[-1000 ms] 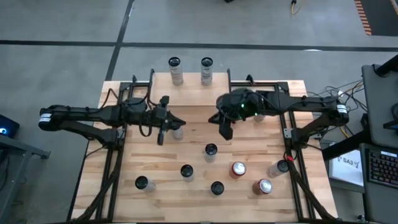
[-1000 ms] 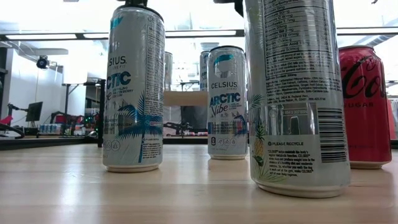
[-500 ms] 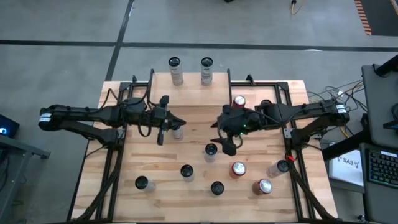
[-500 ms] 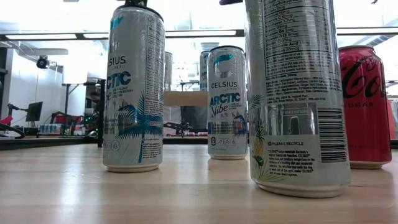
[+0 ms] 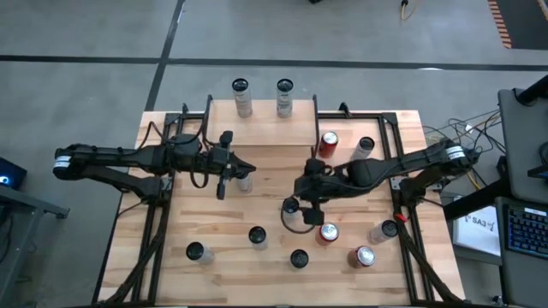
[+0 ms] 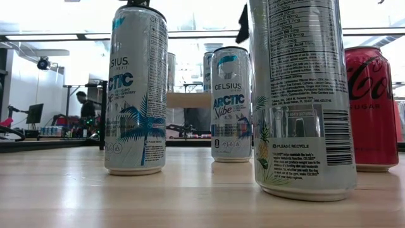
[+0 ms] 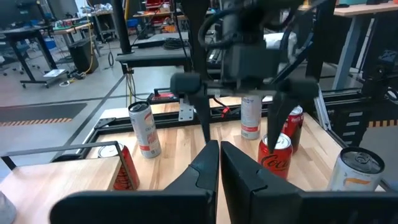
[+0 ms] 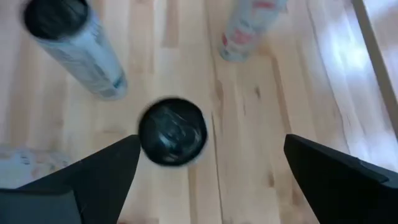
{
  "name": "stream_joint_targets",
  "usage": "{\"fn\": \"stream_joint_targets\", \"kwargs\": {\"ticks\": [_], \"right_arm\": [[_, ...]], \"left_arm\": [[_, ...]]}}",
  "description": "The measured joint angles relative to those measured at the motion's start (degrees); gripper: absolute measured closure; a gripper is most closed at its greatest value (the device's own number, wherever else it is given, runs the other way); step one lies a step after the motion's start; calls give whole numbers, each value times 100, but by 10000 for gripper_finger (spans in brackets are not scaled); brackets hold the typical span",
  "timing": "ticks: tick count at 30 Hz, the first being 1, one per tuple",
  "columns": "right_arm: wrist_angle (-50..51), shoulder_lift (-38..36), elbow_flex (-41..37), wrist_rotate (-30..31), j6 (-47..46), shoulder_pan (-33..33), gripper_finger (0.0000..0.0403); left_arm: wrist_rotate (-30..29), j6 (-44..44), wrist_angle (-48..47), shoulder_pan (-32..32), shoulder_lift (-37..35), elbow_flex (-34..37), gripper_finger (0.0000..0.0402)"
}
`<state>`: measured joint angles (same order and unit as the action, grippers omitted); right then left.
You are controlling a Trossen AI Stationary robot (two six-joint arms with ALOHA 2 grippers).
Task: Place canned beverage on shelf
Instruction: Put the white soda can aligned with the other white soda can on the shelf
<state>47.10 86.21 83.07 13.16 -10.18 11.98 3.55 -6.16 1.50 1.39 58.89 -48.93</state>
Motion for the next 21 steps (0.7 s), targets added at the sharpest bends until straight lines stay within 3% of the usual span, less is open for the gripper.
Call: {"fn": "stream_joint_targets", "kwargs": {"ticks": [13, 21], "right_arm": [[-13, 687, 2, -590, -283, 14, 14], [-228, 1035, 2, -630, -197, 14, 14]], "left_arm": [[2, -85, 6, 0, 0, 0, 402], [2, -111, 6, 0, 0, 0, 402]]}}
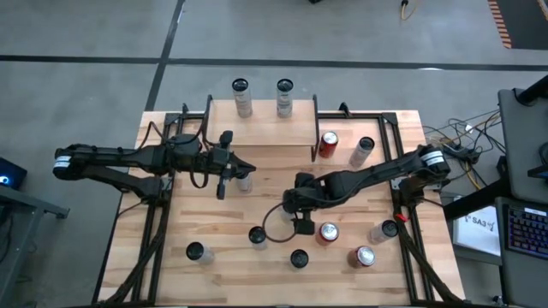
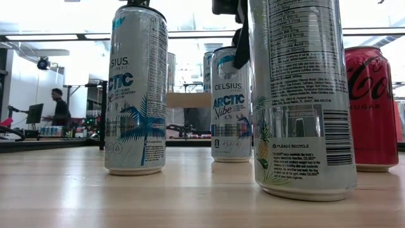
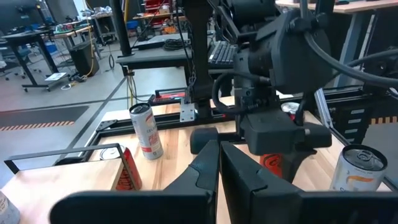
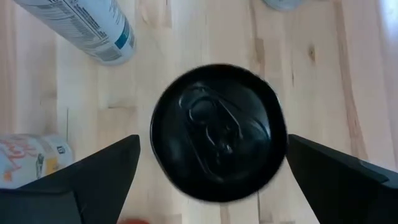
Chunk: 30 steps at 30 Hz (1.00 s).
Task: Place canned beverage on shelf
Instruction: Put the white soda can aligned with the other white soda can on the shelf
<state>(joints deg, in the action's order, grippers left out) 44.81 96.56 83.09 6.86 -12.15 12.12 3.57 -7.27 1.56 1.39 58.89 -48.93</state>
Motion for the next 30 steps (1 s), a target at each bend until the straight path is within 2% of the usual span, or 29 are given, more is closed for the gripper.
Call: {"fn": "stream_joint_targets", "kwargs": {"ticks": [6, 9, 14, 21, 30], "right_arm": [[-165, -15, 1, 56, 66, -4, 29], [-210, -68, 2, 59, 48, -37, 72], [-222, -81, 9, 42, 18, -79, 166], [100, -178, 224, 22, 235, -186, 166], [1232, -211, 1870, 60, 903, -738, 166]], "left_arm": [[0, -9, -13, 0, 0, 0, 402], [2, -49, -16, 0, 0, 0, 402], [1, -120, -15, 0, 0, 0, 402], [2, -124, -29, 0, -5, 0, 402], [-125, -610, -42, 7, -189, 0, 402]]}}
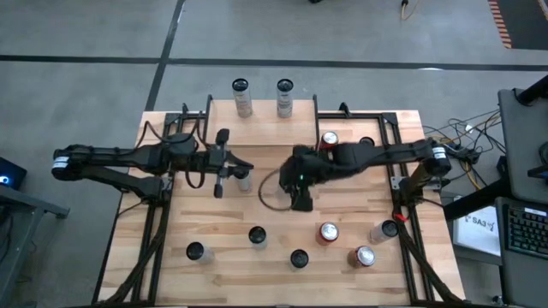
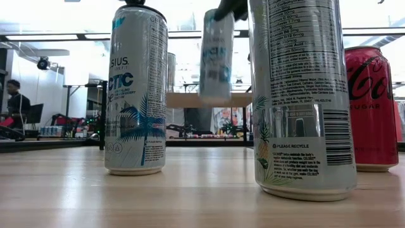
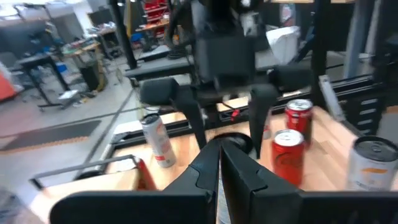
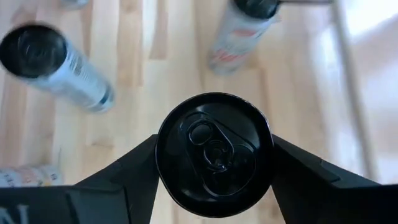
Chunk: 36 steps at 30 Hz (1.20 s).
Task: Place canned beverage on shelf
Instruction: Put the white soda can aligned with the other white soda can on the shelf
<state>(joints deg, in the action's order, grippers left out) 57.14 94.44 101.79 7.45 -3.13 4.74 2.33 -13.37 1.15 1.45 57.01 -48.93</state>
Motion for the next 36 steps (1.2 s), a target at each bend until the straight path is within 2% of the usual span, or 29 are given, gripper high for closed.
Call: {"fn": "stream_joint_targets", "kwargs": {"ticks": [4, 13, 23, 26, 36], "right_arm": [[443, 29, 743, -17, 304, -373, 166], [948, 165, 1823, -44, 1117, -1271, 166], [1161, 171, 1908, -404, 1887, -2382, 166], [1194, 243, 1893, -732, 2041, -2666, 166], [1239, 488, 1891, -883, 2266, -3093, 166]], "left_arm": [[-323, -194, -9, 3, -98, 0, 402], [-374, -397, -52, 12, -78, 0, 402], [-399, -562, 28, 53, 182, 0, 402], [-485, -566, 73, 120, 251, 0, 402], [-485, -566, 79, 355, 296, 0, 402]]}}
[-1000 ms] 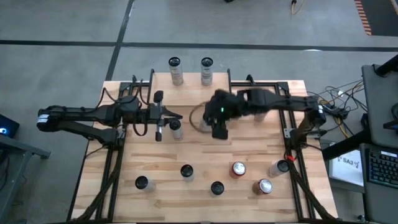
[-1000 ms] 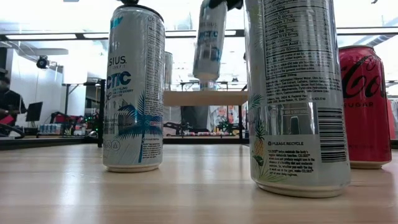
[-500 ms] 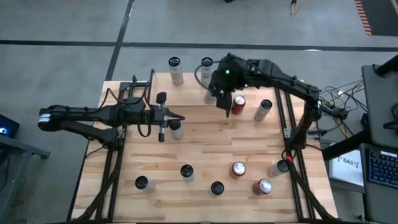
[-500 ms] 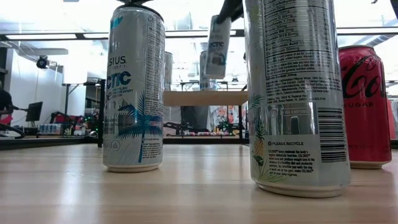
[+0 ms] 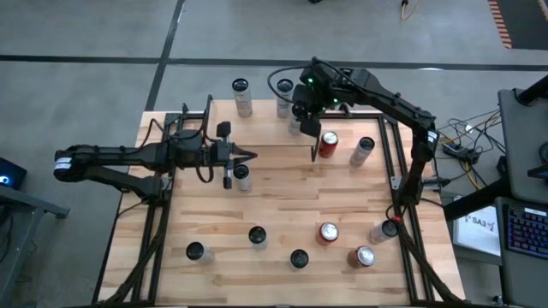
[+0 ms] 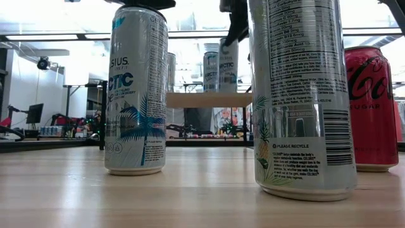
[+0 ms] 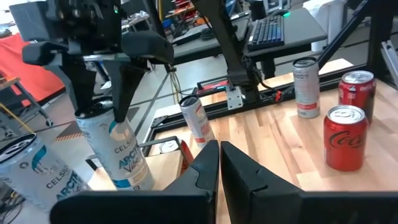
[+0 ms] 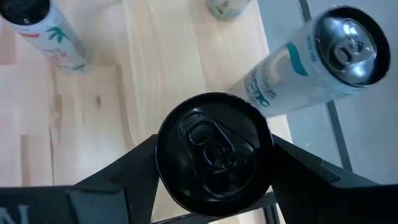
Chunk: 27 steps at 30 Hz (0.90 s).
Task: Place canned beverage on shelf
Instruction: Put the white soda can aligned with the other white soda can on the shelf
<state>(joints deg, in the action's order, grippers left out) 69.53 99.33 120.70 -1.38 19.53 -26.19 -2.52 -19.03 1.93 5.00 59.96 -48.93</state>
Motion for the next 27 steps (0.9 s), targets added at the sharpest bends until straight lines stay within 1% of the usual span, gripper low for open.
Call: {"fn": "stream_joint_targets", "kwargs": {"ticks": [10, 12, 17, 19, 22, 27], "right_arm": [[-70, 79, 4, -79, 36, -134, 166], [-88, 79, 2, -74, 42, -134, 154], [-84, 91, 0, -46, 77, -136, 102], [-91, 99, -2, -36, 81, -143, 91], [-139, 99, -2, -36, 97, -145, 86], [-165, 90, -4, 8, 136, -183, 90]], "left_arm": [[-2, -20, -1, 52, 2, 0, 402], [0, -22, -2, 52, 2, 0, 402], [-1, -22, 24, 52, 2, 0, 402], [-2, -22, 49, 50, 0, 0, 402], [-2, -22, 44, 50, 0, 0, 402], [-1, -21, 44, 50, 0, 0, 402]]}}
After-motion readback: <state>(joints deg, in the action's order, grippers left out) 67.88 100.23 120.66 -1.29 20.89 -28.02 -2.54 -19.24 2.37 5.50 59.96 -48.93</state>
